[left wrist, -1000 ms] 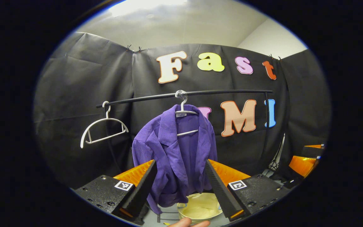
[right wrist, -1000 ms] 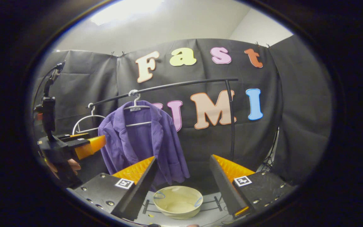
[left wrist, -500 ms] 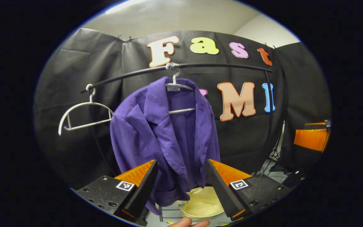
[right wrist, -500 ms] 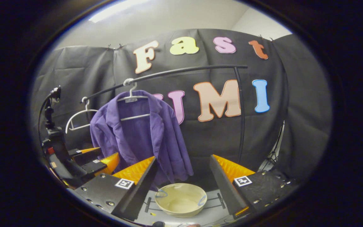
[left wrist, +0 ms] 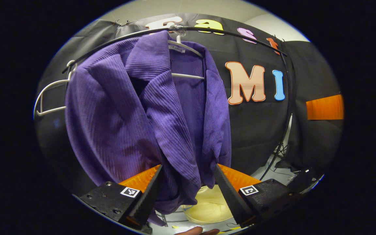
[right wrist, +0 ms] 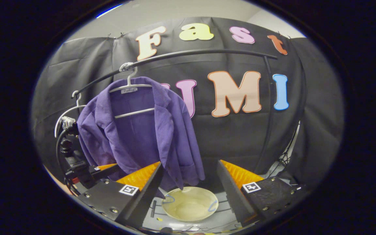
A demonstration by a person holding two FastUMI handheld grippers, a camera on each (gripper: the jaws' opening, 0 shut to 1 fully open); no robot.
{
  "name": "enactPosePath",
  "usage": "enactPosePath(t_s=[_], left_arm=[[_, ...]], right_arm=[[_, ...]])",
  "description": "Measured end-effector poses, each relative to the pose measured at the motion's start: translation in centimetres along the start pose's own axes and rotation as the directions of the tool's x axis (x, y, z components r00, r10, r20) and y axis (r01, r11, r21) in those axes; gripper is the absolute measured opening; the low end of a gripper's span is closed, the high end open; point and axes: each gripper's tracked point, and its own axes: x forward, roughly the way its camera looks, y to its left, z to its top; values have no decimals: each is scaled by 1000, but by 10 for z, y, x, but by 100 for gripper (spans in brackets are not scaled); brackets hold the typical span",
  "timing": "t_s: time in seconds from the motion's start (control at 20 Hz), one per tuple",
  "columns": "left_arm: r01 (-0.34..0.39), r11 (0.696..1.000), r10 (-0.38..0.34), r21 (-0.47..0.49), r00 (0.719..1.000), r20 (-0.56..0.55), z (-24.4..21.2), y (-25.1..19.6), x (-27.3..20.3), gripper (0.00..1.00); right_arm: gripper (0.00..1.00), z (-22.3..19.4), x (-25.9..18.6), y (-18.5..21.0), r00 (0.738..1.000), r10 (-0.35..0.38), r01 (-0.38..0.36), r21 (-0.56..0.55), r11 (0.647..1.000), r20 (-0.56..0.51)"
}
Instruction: Grasp the clothes on the hanger with both hands and then place them into the laundry hamper below.
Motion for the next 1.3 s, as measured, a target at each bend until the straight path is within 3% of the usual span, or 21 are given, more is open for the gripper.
enactPosePath(t_s=[0.2, 0.3, 0.4, 0.45, 0.6, 0.8, 1.0, 1.1, 1.2, 1.25, 1.3], left_arm=[[81, 996, -81, -23, 997, 20, 9, -19, 13, 94], [121, 993, -121, -14, 992, 19, 12, -27, 12, 94], [139, 990, -138, -10, 990, 29, 21, -37, 16, 87], [118, 993, -117, -15, 993, 30, 23, -35, 21, 80], [21, 1000, -21, -3, 1000, -2, 28, -14, 40, 79], [-98, 994, 98, -43, 995, -11, 29, 8, 48, 59], [-187, 982, 187, -1, 981, 48, 44, 22, 48, 58], [-235, 972, 235, 11, 972, 24, 40, 30, 46, 41], [-251, 968, 250, 20, 968, 15, 42, 27, 47, 39], [-259, 966, 259, 14, 966, 10, 42, 26, 45, 33], [-257, 966, 257, 4, 966, -7, 41, 24, 44, 26]], right_arm=[[99, -2, 40, 23, 1000, 1, -1, 2, 1000, -30], [100, -3, 65, 37, 998, 42, -42, 8, 999, -49], [100, 4, 80, 48, 995, 91, -91, -10, 996, -40], [100, 6, 88, 49, 993, 107, -109, -25, 994, -47], [98, 16, 113, 54, 984, 167, -166, 11, 986, -58], [98, 31, 144, 68, 964, 264, -264, 16, 964, -17], [99, 19, 166, 99, 931, 363, -362, 25, 932, -44], [98, 17, 176, 104, 923, 383, -381, 43, 923, -35], [99, 22, 180, 112, 907, 421, -419, 83, 904, -4], [91, 23, 182, 111, 906, 424, -422, 80, 903, 0], [90, 21, 186, 107, 912, 410, -410, 60, 910, 7]])
